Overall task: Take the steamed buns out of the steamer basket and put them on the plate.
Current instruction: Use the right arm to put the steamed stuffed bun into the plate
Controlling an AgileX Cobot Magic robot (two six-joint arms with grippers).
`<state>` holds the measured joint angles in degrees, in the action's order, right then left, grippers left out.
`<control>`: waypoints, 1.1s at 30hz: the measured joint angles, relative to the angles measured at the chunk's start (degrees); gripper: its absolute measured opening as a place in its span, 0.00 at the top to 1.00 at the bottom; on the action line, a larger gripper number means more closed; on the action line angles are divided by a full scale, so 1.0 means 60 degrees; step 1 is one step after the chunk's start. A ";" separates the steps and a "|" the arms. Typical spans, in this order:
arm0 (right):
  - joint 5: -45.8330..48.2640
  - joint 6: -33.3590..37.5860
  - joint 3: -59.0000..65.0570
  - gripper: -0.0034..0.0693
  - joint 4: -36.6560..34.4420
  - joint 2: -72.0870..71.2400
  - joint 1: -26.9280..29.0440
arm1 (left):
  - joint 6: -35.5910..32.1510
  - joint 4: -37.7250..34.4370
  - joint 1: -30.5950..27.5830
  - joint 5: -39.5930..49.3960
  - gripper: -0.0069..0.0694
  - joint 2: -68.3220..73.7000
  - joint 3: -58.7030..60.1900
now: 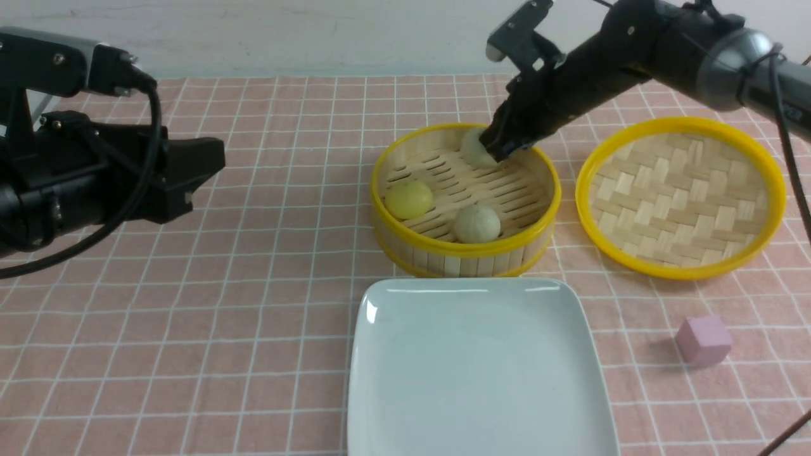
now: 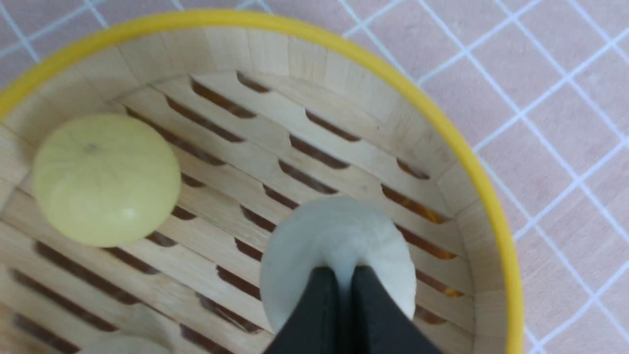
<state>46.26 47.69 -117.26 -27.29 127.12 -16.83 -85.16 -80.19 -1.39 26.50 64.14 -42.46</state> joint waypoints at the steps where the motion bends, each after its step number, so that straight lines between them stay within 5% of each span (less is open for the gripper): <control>1: 0.0191 0.0000 -0.0094 0.93 0.0020 -0.0091 0.0000 | 0.0000 -0.0017 0.0000 -0.0012 0.27 0.0000 0.0000; 16: 0.4032 -0.1513 -0.0533 0.93 0.1538 -0.1967 0.0000 | 0.0000 -0.0152 0.0000 -0.0019 0.27 0.0000 0.0000; 33: 0.4229 -0.3400 0.0734 0.93 0.1675 -0.3109 -0.0583 | -0.0406 -0.0727 0.0000 0.0094 0.27 0.0000 0.0000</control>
<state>71.63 27.29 -112.86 -17.24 108.47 -20.33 -87.59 -84.55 -1.39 27.07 64.14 -42.46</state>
